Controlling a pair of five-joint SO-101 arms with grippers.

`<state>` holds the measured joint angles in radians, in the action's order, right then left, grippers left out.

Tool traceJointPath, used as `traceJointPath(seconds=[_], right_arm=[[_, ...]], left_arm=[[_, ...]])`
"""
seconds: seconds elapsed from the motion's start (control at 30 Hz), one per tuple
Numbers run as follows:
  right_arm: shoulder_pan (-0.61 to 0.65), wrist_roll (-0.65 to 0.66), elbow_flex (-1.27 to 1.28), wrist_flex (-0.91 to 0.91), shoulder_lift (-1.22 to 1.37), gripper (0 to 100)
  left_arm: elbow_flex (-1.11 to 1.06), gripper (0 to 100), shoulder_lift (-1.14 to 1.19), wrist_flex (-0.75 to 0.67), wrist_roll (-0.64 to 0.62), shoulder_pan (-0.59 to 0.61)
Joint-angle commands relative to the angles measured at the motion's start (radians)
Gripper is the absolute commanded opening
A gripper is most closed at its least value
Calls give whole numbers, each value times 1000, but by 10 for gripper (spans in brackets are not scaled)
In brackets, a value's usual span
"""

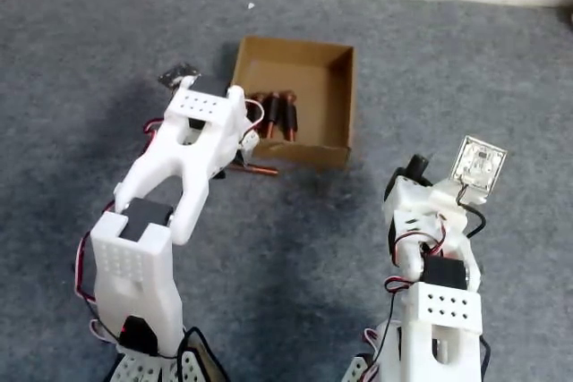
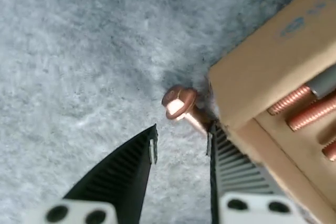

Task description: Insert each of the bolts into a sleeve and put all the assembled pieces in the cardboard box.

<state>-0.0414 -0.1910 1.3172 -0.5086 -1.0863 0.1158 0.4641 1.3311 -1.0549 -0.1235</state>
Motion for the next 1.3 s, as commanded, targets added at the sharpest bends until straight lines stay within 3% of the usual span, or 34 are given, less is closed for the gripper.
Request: traceJointPath(seconds=[0.0, 0.4, 0.73, 1.2, 1.27], right_arm=[[-13, -5, -7, 25, -33, 5], [-13, -5, -8, 25, -33, 5], [-13, -5, -7, 25, -33, 5], [-13, -5, -4, 25, -33, 5], [-13, -5, -4, 25, -33, 5]], left_arm=[[82, 173, -18, -5, -9, 13], [94, 173, 128, 8, -6, -59], [153, 168, 217, 135, -3, -62], [154, 167, 209, 198, 5, 22], [153, 167, 209, 201, 55, 30]])
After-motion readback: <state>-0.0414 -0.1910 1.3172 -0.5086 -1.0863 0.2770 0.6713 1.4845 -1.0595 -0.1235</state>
